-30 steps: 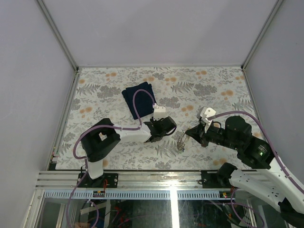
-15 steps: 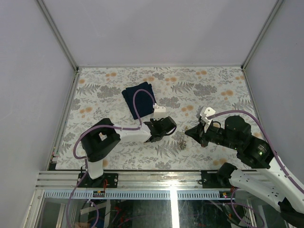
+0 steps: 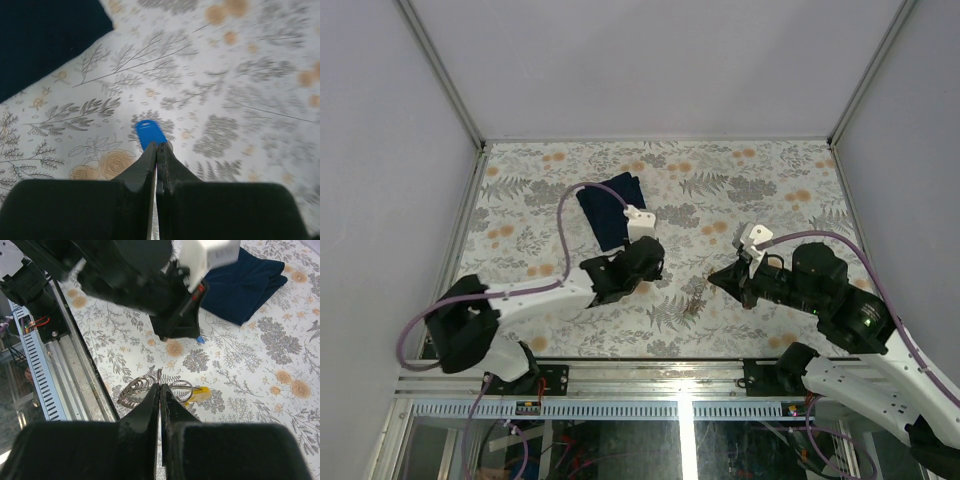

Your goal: Put the keys on the keyring

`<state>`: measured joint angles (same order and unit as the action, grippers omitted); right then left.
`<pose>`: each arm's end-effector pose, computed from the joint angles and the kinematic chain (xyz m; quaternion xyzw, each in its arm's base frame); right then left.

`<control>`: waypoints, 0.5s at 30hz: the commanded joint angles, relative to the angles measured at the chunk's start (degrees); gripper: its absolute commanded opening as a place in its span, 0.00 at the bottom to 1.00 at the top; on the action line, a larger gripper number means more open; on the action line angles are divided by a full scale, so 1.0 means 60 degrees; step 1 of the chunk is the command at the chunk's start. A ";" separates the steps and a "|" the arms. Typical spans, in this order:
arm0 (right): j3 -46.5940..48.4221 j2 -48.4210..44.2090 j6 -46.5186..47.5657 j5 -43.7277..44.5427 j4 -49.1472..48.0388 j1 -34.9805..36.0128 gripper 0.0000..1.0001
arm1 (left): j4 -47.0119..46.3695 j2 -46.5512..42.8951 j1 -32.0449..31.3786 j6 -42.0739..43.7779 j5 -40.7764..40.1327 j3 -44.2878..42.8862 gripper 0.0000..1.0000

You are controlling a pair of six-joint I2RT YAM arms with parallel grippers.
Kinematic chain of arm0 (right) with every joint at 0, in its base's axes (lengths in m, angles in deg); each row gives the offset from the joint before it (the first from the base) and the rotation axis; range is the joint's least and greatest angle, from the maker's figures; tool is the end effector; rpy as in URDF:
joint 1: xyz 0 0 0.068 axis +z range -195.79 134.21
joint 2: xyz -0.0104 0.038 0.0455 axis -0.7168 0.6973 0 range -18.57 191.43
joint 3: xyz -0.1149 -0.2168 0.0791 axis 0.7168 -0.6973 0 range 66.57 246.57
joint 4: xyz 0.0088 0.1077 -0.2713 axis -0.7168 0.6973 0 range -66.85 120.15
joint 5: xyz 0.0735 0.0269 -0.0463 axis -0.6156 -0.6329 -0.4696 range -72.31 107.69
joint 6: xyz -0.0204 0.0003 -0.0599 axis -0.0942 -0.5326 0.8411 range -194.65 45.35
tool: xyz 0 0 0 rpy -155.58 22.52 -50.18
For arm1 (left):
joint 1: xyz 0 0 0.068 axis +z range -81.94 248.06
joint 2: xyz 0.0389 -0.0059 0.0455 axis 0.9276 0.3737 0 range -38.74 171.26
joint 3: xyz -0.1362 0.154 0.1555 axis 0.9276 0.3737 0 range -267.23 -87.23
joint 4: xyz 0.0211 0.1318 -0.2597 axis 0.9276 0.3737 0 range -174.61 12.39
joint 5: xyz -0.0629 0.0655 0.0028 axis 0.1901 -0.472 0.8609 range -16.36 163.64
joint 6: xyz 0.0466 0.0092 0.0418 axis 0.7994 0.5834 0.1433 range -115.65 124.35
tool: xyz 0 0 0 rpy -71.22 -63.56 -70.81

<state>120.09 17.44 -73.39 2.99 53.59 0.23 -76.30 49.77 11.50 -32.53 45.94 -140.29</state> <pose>0.1184 0.1406 0.3732 -0.3841 0.6787 0.3278 0.5332 0.2167 -0.2869 0.1689 0.0600 0.8959 -0.1266 0.4216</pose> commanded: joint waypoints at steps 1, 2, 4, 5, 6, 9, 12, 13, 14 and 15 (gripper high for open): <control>0.0494 0.0208 -0.0106 -0.0393 -0.0719 0.0046 0.00 | -0.1687 -0.1821 0.0041 0.1502 0.1430 0.0707 0.00; 0.0523 0.0240 -0.0070 -0.0467 -0.0753 0.0049 0.00 | -0.1849 -0.2257 0.0050 0.1743 0.1751 0.0848 0.00; 0.0576 0.0352 -0.0028 -0.0754 -0.0876 0.0049 0.00 | -0.2147 -0.3079 0.0050 0.2246 0.2411 0.1103 0.00; 0.0606 0.0443 -0.0033 -0.0922 -0.0954 0.0050 0.00 | -0.2294 -0.3474 0.0043 0.2543 0.2752 0.1216 0.00; 0.0668 0.0557 -0.0052 -0.1116 -0.1026 0.0050 0.00 | -0.2437 -0.3863 0.0046 0.2791 0.3047 0.1325 0.00; 0.0930 0.0970 -0.0161 -0.1857 -0.1171 0.0050 0.00 | -0.2717 -0.5029 0.0061 0.3607 0.3835 0.1455 0.00; 0.0976 0.1282 -0.0395 -0.2618 -0.1535 0.0050 0.00 | -0.2874 -0.5930 0.0060 0.4231 0.4519 0.1501 0.00; 0.0958 0.1347 -0.0561 -0.2907 -0.1725 0.0050 0.00 | -0.2911 -0.6180 0.0051 0.4404 0.4735 0.1501 0.00; 0.0934 0.1395 -0.0700 -0.3114 -0.1955 0.0046 0.00 | -0.2943 -0.6418 0.0038 0.4589 0.4969 0.1495 0.00; 0.0920 0.1451 -0.0838 -0.3318 -0.2185 0.0042 0.00 | -0.3000 -0.6649 0.0049 0.4728 0.5212 0.1497 0.00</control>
<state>122.98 25.38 -74.75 -8.62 49.43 0.25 -88.62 14.36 11.50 -11.57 69.09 -131.94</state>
